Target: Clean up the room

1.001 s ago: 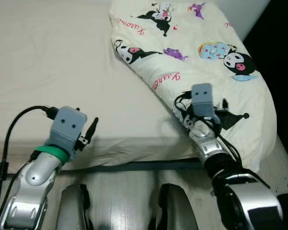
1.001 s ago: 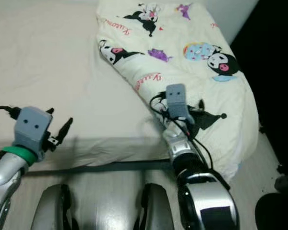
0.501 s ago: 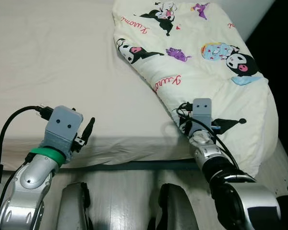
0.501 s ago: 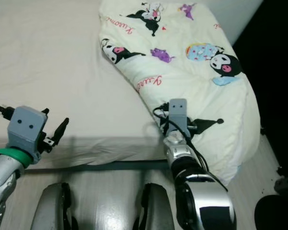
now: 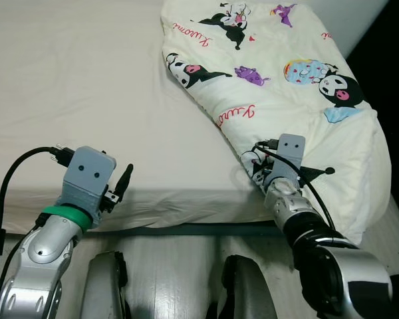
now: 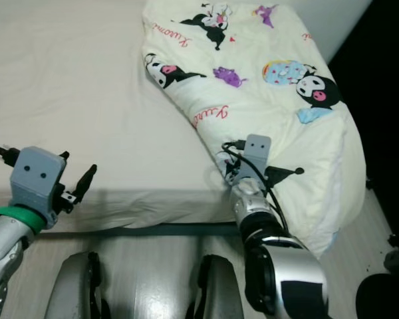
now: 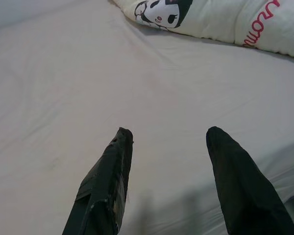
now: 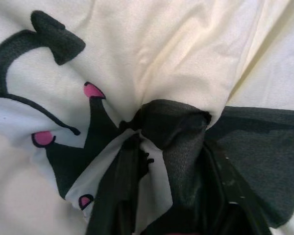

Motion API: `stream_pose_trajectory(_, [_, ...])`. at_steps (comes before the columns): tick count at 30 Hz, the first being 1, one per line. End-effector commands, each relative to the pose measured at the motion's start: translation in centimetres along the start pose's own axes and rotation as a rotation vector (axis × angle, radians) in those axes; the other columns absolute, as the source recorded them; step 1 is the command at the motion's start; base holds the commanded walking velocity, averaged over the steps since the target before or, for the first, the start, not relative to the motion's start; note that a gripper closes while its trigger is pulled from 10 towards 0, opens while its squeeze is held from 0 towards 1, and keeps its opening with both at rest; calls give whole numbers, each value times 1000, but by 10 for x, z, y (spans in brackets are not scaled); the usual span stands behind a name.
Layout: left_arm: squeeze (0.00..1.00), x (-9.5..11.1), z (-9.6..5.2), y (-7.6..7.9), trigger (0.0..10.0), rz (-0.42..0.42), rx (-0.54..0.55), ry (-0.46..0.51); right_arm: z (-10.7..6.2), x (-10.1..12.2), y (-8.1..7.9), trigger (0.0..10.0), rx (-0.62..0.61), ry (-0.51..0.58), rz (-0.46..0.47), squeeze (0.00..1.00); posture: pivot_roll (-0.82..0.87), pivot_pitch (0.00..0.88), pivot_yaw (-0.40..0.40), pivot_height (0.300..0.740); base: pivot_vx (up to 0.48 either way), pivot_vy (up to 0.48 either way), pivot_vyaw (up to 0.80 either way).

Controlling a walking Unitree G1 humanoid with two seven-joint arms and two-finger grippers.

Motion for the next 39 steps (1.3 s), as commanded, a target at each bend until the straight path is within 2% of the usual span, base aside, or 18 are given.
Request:
stream_pose_trajectory(1, [0, 1, 0, 6, 10000, -17, -18, -3, -1, -8, -3, 0, 10, -28, 11, 0, 201, 258, -68, 555, 0, 0, 0])
stream_pose_trajectory(4, [0, 1, 0, 6, 10000, -19, -19, -2, -1, -7, -5, 0, 17, -26, 11, 0, 201, 258, -68, 555, 0, 0, 0])
stream_pose_trajectory(7, [0, 11, 4, 5, 10000, -36, -39, 33, -10, -8, -36, 0, 151, 4, -48, 0, 177, 252, -72, 555, 0, 0, 0])
stream_pose_trajectory(10, [0, 12, 5, 5, 10000, -38, -41, 36, -11, -8, -39, 0, 163, 5, -54, 0, 177, 252, -72, 555, 0, 0, 0])
stream_pose_trajectory(11, [0, 20, 8, 4, 10000, -44, -73, 65, -20, -20, -57, 0, 259, 28, -118, 0, 151, 249, -68, 555, 0, 0, 0])
stream_pose_trajectory(13, [0, 23, 9, 4, 10000, -46, -87, 78, -25, -25, -65, 0, 300, 37, -143, 0, 151, 249, -68, 555, 0, 0, 0])
stream_pose_trajectory(22, [0, 34, 22, 7, 10000, -24, -148, 123, -49, -63, -38, 0, 339, 93, -264, 0, 97, 244, -36, 555, 0, 0, 0])
stream_pose_trajectory(24, [0, 34, 25, 8, 10000, -25, -151, 122, -64, -81, -27, 2627, 377, 88, -333, 0, 92, 242, -34, 555, 0, 0, 0])
stream_pose_trajectory(25, [0, 34, 25, 8, 10000, -25, -151, 122, -64, -81, -27, 2627, 377, 88, -333, 0, 92, 242, -34, 555, 0, 0, 0])
stream_pose_trajectory(27, [0, 33, 26, 10, 10000, -25, -155, 122, -76, -94, -20, 9804, 407, 77, -385, 0, 89, 237, -33, 555, 0, 0, 0])
stream_pose_trajectory(30, [0, 33, 27, 10, 10000, -26, -157, 121, -79, -95, -18, 10000, 418, 90, -417, 0, 87, 237, -32, 555, 0, 0, 0])
stream_pose_trajectory(31, [0, 32, 28, 10, 10000, -28, -155, 120, -85, -75, -23, 10000, 451, 185, -455, 0, 87, 233, -34, 555, 0, 0, 0])
stream_pose_trajectory(33, [0, 32, 29, 10, 10000, -29, -154, 119, -89, -66, -27, 10000, 469, 221, -470, 0, 87, 233, -34, 555, 0, 0, 0])
stream_pose_trajectory(34, [0, 31, 29, 10, 10000, -28, -148, 119, -97, -41, -38, 10000, 501, 306, -493, 0, 93, 229, -38, 555, 0, 0, 0])
stream_pose_trajectory(35, [0, 31, 29, 10, 10000, -28, -148, 119, -97, -41, -38, 10000, 501, 306, -493, 0, 93, 229, -38, 555, 0, 0, 0])
stream_pose_trajectory(37, [0, 30, 29, 9, 10000, -26, -142, 117, -111, -10, -52, 10000, 540, 403, -476, 0, 99, 229, -41, 555, 0, 0, 0])
stream_pose_trajectory(38, [0, 30, 28, 8, 10000, -28, -137, 116, -123, 16, -63, 10000, 562, 496, -419, 0, 103, 229, -45, 555, 0, 0, 0])
stream_pose_trajectory(39, [0, 30, 28, 8, 10000, -28, -137, 116, -123, 16, -63, 10000, 562, 496, -419, 0, 103, 229, -45, 555, 0, 0, 0])
Point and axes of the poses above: a point about 5 cm out from each wrist's last joint towards the gripper, its own z axis pointing out of the wrist towards the gripper, its own x axis along the axis of the wrist's last joint, y = z × x, the point moved 6 cm from there along z, pointing out of the wrist towards the gripper, and after that the axes turned 8 degrees about z, right-handed, at the moved point
